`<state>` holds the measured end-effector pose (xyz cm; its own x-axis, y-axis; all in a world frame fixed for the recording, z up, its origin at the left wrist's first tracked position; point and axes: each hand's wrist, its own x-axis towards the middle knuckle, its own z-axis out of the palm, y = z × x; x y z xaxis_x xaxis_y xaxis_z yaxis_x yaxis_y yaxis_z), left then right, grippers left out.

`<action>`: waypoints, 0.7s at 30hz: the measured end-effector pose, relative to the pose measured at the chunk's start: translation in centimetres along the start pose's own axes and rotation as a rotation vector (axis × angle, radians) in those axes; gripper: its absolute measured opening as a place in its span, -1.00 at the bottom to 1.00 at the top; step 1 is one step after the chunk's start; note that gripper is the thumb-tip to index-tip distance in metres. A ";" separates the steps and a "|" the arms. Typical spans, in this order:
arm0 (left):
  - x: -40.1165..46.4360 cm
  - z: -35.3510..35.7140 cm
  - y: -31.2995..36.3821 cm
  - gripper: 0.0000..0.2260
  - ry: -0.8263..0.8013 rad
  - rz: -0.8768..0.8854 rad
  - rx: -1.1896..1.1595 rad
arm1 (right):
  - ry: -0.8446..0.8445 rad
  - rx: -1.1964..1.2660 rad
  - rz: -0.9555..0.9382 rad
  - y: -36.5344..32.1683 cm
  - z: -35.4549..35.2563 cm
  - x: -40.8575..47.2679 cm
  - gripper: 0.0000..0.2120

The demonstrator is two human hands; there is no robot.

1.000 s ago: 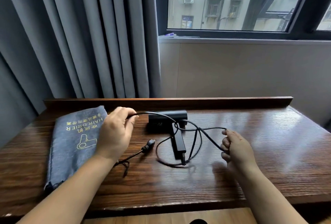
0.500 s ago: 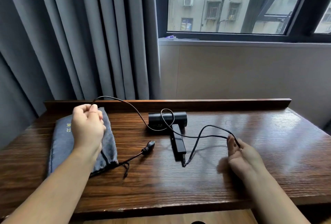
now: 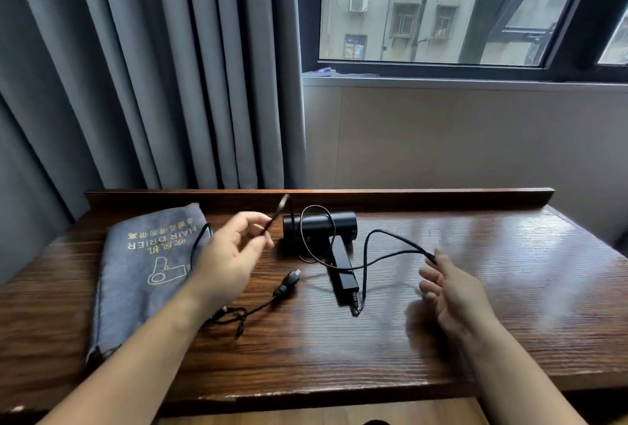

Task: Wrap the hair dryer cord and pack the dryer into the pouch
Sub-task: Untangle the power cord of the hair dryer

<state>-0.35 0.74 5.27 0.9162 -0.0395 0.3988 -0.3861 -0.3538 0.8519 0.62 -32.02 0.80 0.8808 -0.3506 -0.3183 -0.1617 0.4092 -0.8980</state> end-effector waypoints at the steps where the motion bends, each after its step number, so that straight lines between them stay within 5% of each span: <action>1: -0.4 0.7 0.3 -0.73 -0.059 0.057 0.065 | 0.018 -0.104 -0.045 0.1 0.2 -0.2 -0.74; 5: -1.9 3.8 0.8 -0.70 -0.291 0.258 0.332 | -0.024 -0.341 -0.234 0.5 1.3 -1.4 -0.82; 8: -2.5 6.4 0.4 -0.67 -0.312 0.398 0.429 | -0.151 -0.451 -0.417 1.5 2.5 -3.5 -0.87; 12: -2.7 8.6 0.1 -0.66 -0.351 0.531 0.503 | -0.393 -0.499 -0.377 2.1 4.0 -5.8 -0.54; 15: -3.5 9.8 -0.5 -0.67 -0.444 0.751 0.583 | -0.480 -0.768 -0.420 2.6 4.1 -6.0 -0.56; 21: -4.4 8.8 -2.1 -0.70 -0.222 0.858 0.763 | -0.298 -0.781 -0.479 2.3 2.7 -4.1 -0.91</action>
<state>-2.65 -6.61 -1.27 0.4142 -0.6739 0.6118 -0.7918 -0.5982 -0.1228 -2.19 -27.40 0.86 0.9898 -0.0620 0.1285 0.0891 -0.4355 -0.8958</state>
